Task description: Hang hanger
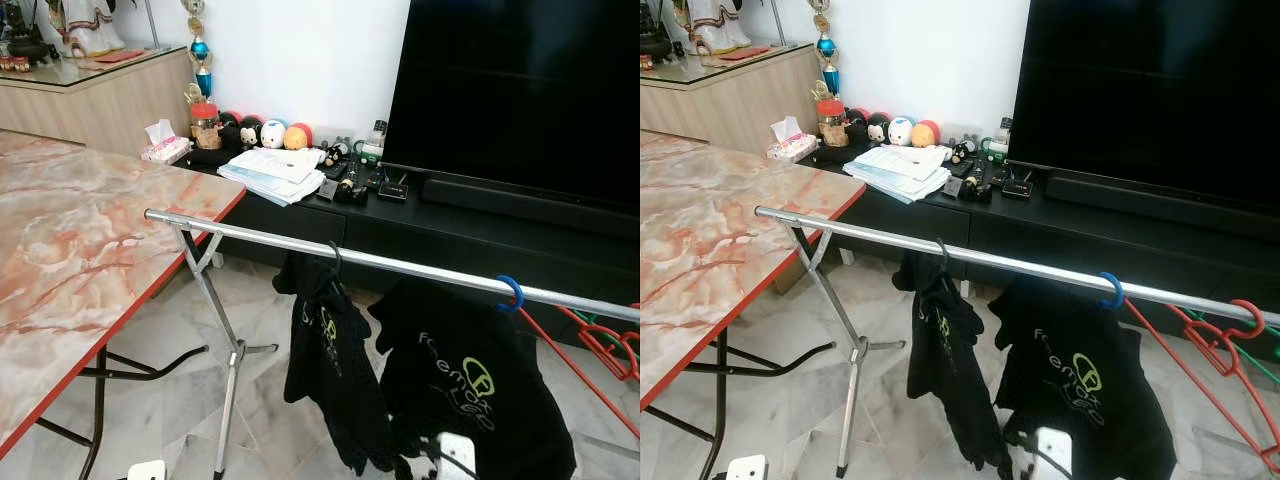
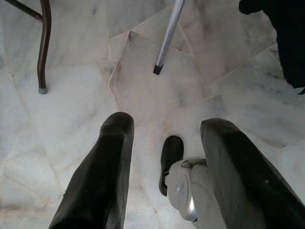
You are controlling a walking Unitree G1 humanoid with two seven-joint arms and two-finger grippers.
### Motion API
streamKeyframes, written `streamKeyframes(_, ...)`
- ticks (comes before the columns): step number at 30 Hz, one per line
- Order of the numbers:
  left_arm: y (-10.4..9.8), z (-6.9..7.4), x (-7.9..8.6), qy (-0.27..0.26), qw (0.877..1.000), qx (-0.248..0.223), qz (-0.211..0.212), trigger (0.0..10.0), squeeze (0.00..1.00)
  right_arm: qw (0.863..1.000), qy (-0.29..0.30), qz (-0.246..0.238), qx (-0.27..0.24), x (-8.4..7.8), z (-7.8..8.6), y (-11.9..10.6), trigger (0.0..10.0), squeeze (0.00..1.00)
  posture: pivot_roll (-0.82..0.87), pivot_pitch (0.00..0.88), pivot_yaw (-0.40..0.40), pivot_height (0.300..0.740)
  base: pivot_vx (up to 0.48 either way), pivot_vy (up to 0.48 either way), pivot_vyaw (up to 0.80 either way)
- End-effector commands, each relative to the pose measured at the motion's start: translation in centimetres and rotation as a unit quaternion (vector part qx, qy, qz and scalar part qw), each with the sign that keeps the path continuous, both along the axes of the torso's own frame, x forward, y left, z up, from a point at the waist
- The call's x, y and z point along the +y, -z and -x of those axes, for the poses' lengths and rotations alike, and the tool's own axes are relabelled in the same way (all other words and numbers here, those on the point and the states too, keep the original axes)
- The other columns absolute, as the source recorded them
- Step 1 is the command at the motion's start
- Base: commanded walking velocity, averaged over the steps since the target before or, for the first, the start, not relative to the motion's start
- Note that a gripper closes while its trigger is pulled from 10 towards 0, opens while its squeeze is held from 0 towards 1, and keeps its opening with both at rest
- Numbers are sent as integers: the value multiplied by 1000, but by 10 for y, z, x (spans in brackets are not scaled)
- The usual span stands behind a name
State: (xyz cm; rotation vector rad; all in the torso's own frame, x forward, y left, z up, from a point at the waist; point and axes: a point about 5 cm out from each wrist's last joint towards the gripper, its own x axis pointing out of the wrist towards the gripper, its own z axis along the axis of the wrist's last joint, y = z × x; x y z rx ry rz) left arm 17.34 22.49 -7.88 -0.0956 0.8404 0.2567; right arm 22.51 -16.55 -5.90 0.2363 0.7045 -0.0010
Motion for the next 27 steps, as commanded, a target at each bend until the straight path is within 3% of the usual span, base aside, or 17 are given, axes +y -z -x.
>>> streamKeyframes(1, 3, 5, -1, 3, 1000, 11, -2, 10000, 0, 998, 20, -6, -52, -9, -13, -12, 10000, 0, 123, 0, -30, 740, 0, 0, 0)
streamKeyframes(6, 3, 6, -1, 0, 1000, 10, -3, 10000, 0, 992, 32, -8, -123, -15, -29, -30, 10000, 0, 113, 3, -29, 740, 0, 0, 0)
streamKeyframes(13, 4, 8, -2, -2, 1000, 7, 3, 10000, 0, 979, 30, -2, -204, -18, -34, -44, 10000, 0, 115, 0, -37, 740, 0, 0, 0)
streamKeyframes(16, 4, 9, -2, -1, 1000, 9, 5, 10000, 0, 952, 63, 17, -300, -27, -52, -79, 10000, 0, 112, 0, -35, 740, 0, 0, 0)
streamKeyframes(20, 5, 9, -2, 0, 1000, 12, 6, 10000, 0, 929, 87, 57, -354, -34, -66, -109, 10000, 0, 110, 0, -36, 740, 0, 0, 0)
streamKeyframes(24, 5, 10, -2, 1, 1000, 13, 8, 10000, 0, 918, 145, 99, -356, -55, -77, -123, 10000, 0, 112, 0, -35, 740, 0, 0, 0)
streamKeyframes(27, 5, 11, -2, 2, 1000, 15, 10, 10000, 0, 927, 139, 109, -330, -56, -82, -121, 10000, 0, 109, 0, -33, 740, 0, 0, 0)
